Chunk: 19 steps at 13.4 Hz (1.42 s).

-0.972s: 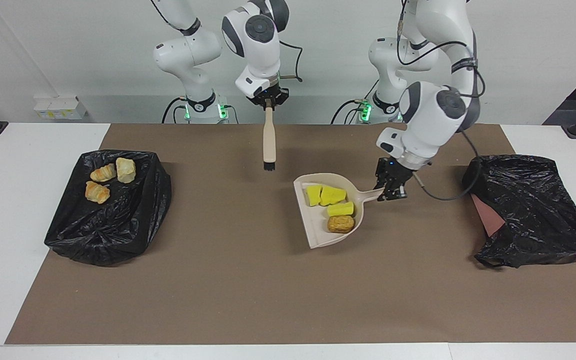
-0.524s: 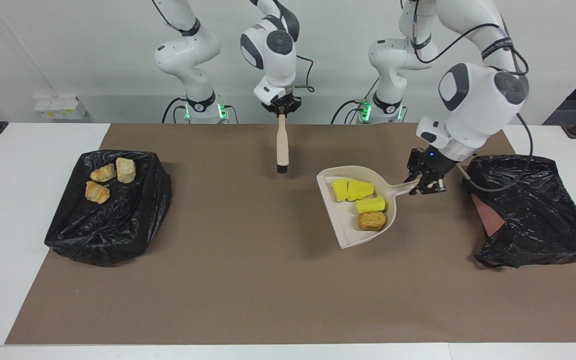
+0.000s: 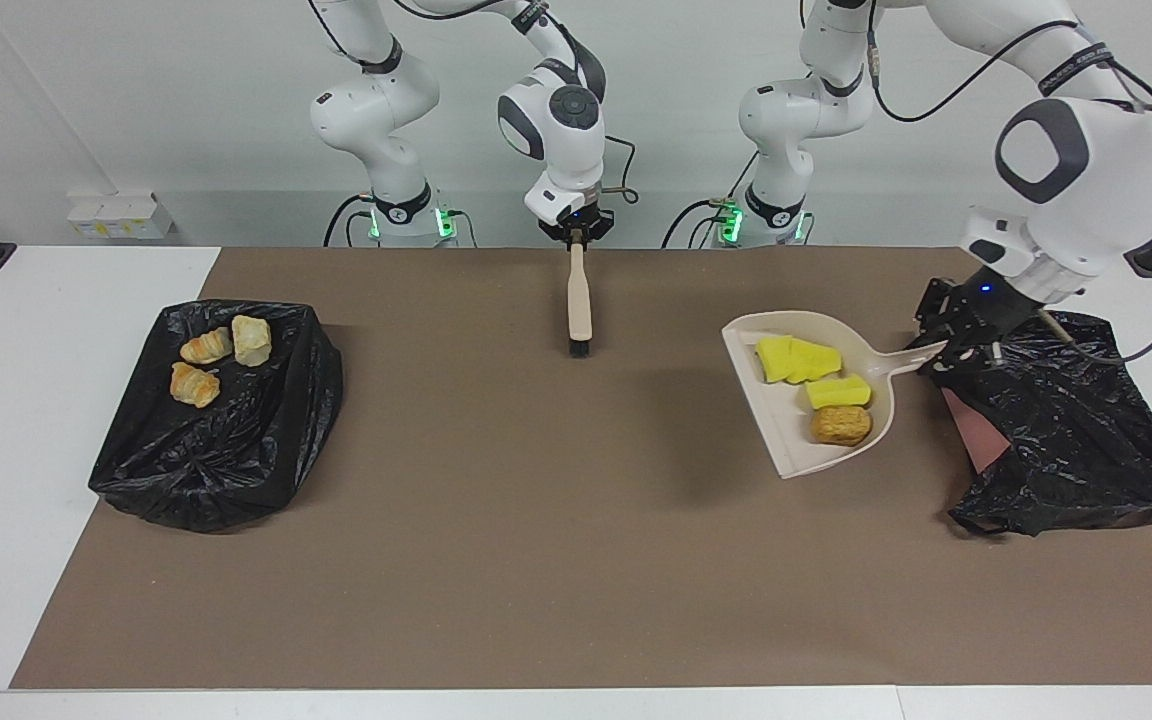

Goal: Sweep and dump trash in bin

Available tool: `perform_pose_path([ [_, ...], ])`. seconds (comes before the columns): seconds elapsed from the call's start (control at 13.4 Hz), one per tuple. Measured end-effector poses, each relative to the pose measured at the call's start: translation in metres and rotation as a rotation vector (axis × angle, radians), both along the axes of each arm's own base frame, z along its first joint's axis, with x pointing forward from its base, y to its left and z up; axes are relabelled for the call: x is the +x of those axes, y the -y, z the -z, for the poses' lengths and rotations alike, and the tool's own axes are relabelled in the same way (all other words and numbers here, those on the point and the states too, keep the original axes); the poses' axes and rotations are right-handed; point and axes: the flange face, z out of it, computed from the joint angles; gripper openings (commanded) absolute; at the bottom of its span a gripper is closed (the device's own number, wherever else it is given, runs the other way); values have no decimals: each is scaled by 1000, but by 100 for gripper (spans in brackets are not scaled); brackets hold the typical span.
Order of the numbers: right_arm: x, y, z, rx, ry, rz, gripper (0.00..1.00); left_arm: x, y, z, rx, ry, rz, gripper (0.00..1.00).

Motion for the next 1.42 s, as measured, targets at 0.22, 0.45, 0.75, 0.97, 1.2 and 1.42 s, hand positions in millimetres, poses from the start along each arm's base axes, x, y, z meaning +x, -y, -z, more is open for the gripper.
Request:
perform_pose_path([
  [0.22,-1,2,7,16,24,-1,66,-3,-65,-12,-9,3,-9,0],
  [0.45,-2,3,8,15,24,-7,100,-11,-128,-15,1,18,-34,0],
  [0.75,12,3,-1,22,64,-12,100,-29,-198,-24,84,3,-78,0],
  [0.97,61,25,-22,22,131,49,100,-37,-235,-35,176,11,-97,0],
  [1.2,122,67,-51,13,193,129,100,-32,-257,-45,317,44,-66,0],
  [1.42,183,121,-77,-1,260,129,100,-24,-270,-50,484,73,11,0],
])
